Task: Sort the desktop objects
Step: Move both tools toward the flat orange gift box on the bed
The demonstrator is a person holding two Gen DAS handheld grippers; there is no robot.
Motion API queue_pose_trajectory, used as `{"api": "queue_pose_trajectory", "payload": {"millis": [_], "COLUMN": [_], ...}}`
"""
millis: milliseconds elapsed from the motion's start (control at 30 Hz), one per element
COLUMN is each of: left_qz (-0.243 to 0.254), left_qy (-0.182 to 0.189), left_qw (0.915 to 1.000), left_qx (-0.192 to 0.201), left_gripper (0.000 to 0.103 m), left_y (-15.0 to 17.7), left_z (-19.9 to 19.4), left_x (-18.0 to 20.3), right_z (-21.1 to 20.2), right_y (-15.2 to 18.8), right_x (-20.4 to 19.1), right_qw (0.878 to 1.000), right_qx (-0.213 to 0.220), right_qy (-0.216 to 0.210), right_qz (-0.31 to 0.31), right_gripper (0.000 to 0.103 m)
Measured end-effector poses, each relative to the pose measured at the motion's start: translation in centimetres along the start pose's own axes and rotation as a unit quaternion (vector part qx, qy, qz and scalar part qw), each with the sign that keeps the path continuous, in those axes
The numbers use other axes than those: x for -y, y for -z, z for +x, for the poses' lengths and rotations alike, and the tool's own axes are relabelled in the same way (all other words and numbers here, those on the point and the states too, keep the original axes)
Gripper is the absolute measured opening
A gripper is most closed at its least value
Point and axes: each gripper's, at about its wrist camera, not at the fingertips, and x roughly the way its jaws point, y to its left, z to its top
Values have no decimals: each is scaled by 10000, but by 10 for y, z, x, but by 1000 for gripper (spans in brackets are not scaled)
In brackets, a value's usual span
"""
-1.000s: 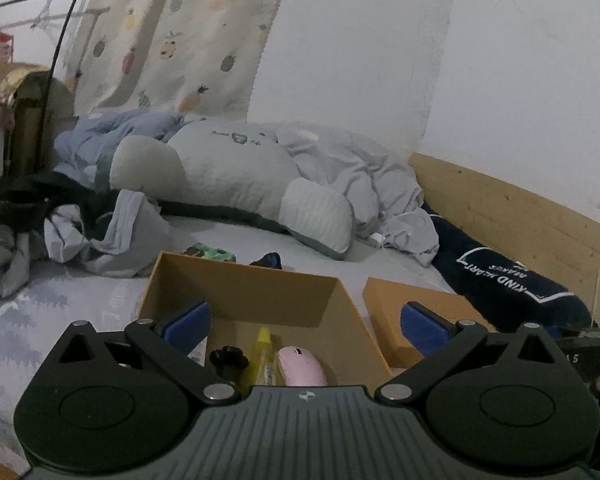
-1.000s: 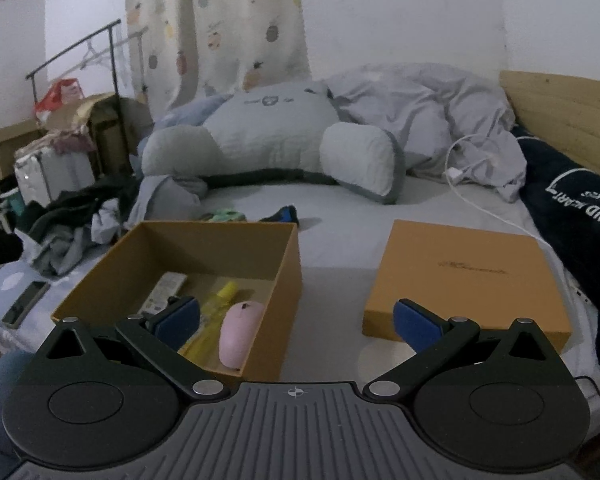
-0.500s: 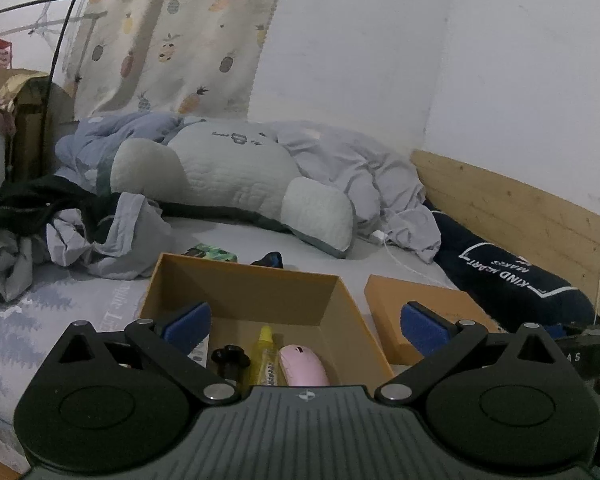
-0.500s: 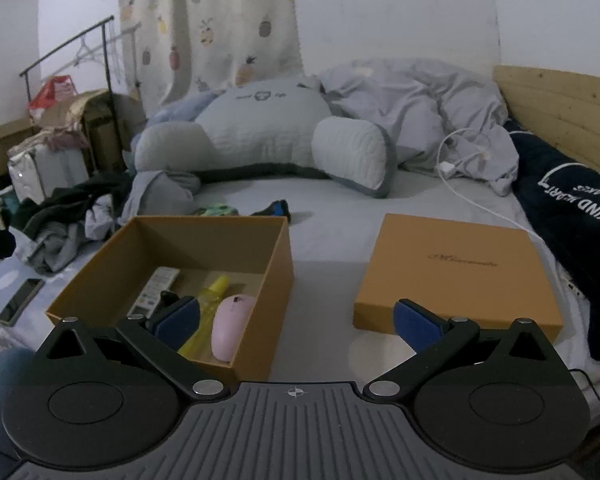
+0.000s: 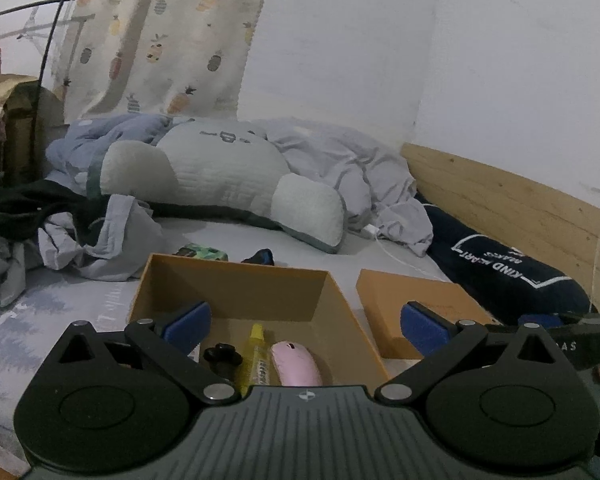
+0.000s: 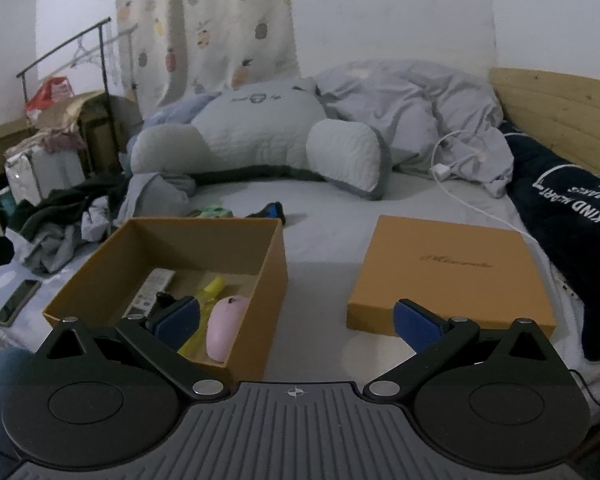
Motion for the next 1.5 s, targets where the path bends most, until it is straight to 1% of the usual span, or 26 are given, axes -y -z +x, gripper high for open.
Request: {"api": "queue_pose_trajectory", "payload": {"millis": [200, 500, 633, 867, 1000, 1200, 1500], "left_qz": [115, 148, 28, -173, -199, -269, -233], "left_qy": [121, 440, 559, 677, 725, 808, 1072], "left_qw": [9998, 9970, 9957, 9915, 9898, 9869, 9812], "left_qx": [-97, -619, -741, -1101, -1211, -1369, -1590], "left_gripper": [103, 103, 103, 103, 103, 103, 103], "left_y": [3, 10, 11, 14, 9, -8, -31], "left_z": [5, 29, 42, 72, 90, 125, 181], "left_x": [8, 6, 2, -1, 3, 15, 55], "right_z": [2, 16, 25, 39, 47, 60, 72], "right_y": [-3, -5, -6, -7, -9, -11, -19], "right_x": [6, 21, 28, 41, 52, 71, 110], "right_qw": [9999, 9994, 9988, 9975, 9960, 9927, 9878], "right_qx": [28, -68, -145, -254, -288, -359, -517], "right_qy": [83, 247, 327, 473, 585, 797, 1008], "right_qz": [86, 237, 330, 470, 615, 826, 1067], "right_gripper": [103, 103, 103, 103, 103, 103, 103]}}
